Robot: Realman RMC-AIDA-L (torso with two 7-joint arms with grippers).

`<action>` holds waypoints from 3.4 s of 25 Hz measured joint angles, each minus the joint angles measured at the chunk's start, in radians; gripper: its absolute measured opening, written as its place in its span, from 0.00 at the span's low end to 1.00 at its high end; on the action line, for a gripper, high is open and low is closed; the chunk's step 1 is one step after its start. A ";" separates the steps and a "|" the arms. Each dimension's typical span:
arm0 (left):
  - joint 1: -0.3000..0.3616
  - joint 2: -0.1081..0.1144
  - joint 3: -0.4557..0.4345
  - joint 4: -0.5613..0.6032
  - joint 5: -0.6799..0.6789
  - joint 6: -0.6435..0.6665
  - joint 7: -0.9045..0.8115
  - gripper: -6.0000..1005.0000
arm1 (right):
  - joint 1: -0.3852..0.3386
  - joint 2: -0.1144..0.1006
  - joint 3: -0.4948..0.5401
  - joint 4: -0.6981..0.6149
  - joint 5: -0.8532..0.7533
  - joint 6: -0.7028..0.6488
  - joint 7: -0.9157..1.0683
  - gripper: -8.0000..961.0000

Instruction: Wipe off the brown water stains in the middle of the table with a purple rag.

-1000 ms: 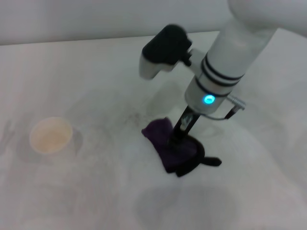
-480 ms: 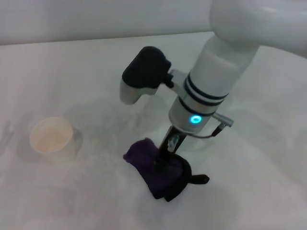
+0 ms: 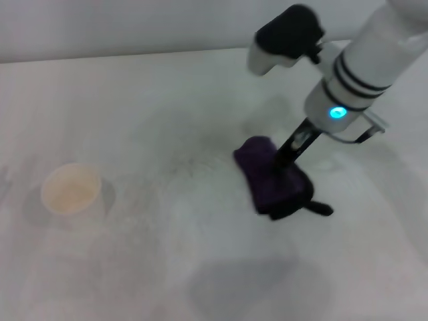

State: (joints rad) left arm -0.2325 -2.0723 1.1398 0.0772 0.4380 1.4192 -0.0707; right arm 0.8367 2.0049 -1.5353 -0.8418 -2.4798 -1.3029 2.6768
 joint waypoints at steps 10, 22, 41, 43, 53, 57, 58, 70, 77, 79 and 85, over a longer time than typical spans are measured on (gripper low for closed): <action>-0.016 0.000 0.000 0.008 -0.002 -0.010 0.000 0.87 | -0.067 -0.026 0.221 -0.027 -0.164 -0.032 -0.004 0.08; -0.035 0.001 0.000 0.009 -0.002 -0.011 0.000 0.87 | -0.137 -0.054 0.301 -0.024 -0.169 0.044 -0.038 0.08; -0.041 0.002 0.000 0.009 -0.002 -0.011 0.003 0.87 | -0.235 -0.018 0.353 -0.079 -0.100 0.214 -0.094 0.33; -0.043 0.003 0.000 0.009 -0.002 -0.011 0.004 0.87 | -0.251 -0.013 0.353 -0.096 -0.061 0.255 -0.126 0.40; -0.056 0.001 0.000 0.010 0.000 -0.011 0.015 0.87 | -0.344 0.003 0.388 -0.108 0.441 0.403 -0.582 0.66; -0.057 -0.001 0.002 0.010 0.001 -0.010 0.016 0.87 | -0.380 0.003 0.421 -0.063 0.706 0.390 -0.851 0.70; -0.058 -0.002 0.005 0.010 0.001 -0.007 0.015 0.87 | -0.388 0.003 0.426 -0.051 0.756 0.390 -0.903 0.70; -0.058 -0.007 0.006 0.010 -0.001 0.000 0.009 0.87 | -0.408 0.005 0.445 0.243 1.400 0.241 -1.614 0.70; -0.067 -0.007 0.006 0.010 -0.002 0.003 0.008 0.87 | -0.408 0.007 0.445 0.383 1.613 0.111 -1.862 0.70; -0.073 -0.006 0.006 0.009 -0.002 0.003 0.008 0.87 | -0.405 0.008 0.445 0.404 1.638 0.104 -1.899 0.70; -0.081 -0.008 0.001 0.002 -0.002 0.003 0.008 0.87 | -0.398 0.010 0.443 0.446 1.704 0.104 -1.993 0.70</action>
State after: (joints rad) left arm -0.3136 -2.0800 1.1411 0.0789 0.4356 1.4220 -0.0629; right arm 0.4385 2.0152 -1.0927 -0.3957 -0.7760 -1.1989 0.6835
